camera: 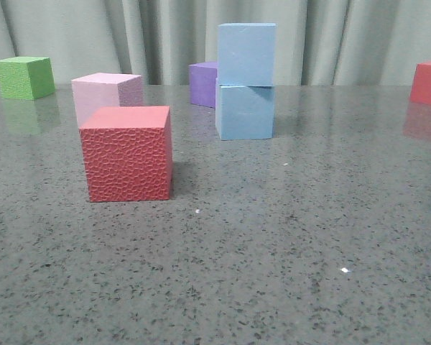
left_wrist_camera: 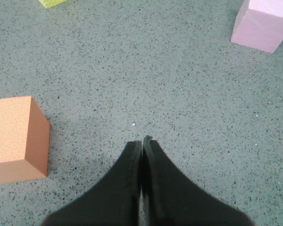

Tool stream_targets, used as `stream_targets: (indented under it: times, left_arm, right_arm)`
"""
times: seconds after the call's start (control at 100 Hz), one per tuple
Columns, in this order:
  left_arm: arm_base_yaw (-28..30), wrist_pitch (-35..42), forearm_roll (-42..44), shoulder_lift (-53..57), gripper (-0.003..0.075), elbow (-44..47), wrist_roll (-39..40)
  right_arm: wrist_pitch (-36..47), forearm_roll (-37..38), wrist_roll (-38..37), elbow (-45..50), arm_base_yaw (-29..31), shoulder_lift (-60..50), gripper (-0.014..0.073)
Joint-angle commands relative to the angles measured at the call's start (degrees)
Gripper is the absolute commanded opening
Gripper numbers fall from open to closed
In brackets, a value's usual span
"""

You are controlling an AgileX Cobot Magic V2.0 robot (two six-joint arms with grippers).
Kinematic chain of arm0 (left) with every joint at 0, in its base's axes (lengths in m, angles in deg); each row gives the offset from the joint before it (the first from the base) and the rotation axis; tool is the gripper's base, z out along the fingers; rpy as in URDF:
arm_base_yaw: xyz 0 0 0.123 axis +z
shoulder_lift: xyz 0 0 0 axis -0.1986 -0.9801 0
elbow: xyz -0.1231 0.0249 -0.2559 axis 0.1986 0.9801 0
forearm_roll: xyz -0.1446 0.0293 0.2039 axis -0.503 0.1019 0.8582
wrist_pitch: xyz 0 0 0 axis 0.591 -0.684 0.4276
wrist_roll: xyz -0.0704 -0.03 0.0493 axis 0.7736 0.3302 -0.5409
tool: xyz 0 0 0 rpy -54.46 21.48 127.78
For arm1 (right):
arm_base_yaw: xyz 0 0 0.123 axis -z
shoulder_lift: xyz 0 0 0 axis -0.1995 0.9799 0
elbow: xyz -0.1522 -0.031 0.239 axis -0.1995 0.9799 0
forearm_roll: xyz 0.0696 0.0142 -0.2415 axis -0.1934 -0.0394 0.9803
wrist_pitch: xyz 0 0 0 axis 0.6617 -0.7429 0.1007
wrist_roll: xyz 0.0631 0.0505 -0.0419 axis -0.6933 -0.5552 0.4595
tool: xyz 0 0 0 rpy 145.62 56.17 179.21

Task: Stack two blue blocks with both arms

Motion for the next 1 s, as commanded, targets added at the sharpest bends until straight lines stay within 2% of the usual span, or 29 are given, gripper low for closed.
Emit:
stream_targets:
  times: [0.0, 0.17, 0.4, 0.64, 0.85, 0.99]
  left_arm:
    - [0.19, 4.87, 2.03, 0.5, -0.0019, -0.71, 0.26]
    - [2.5, 16.07, 2.34, 5.38, -0.0019, 4.74, -1.44]
    - [12.67, 32.2, -6.54, 15.6, -0.0019, 16.61, -13.55]
    - [20.4, 44.61, -12.23, 25.1, -0.0019, 29.66, -18.3]
    - [22.57, 50.95, -13.9, 30.69, -0.0019, 39.37, -19.62]
    - [22.57, 51.87, -15.44, 31.8, -0.0019, 42.34, -19.62]
  right_arm:
    - [3.06, 0.8, 0.42, -1.44, 0.3, -0.25, -0.0122]
    - [3.06, 0.8, 0.42, -1.44, 0.3, -0.25, -0.0122]
    - [3.06, 0.8, 0.42, -1.44, 0.3, -0.25, -0.0122]
    - [3.06, 0.8, 0.42, -1.44, 0.3, -0.25, -0.0122]
    - [3.06, 0.8, 0.42, -1.44, 0.3, -0.25, -0.0122]
    - [3.06, 0.8, 0.42, -1.44, 0.3, -0.25, -0.0122]
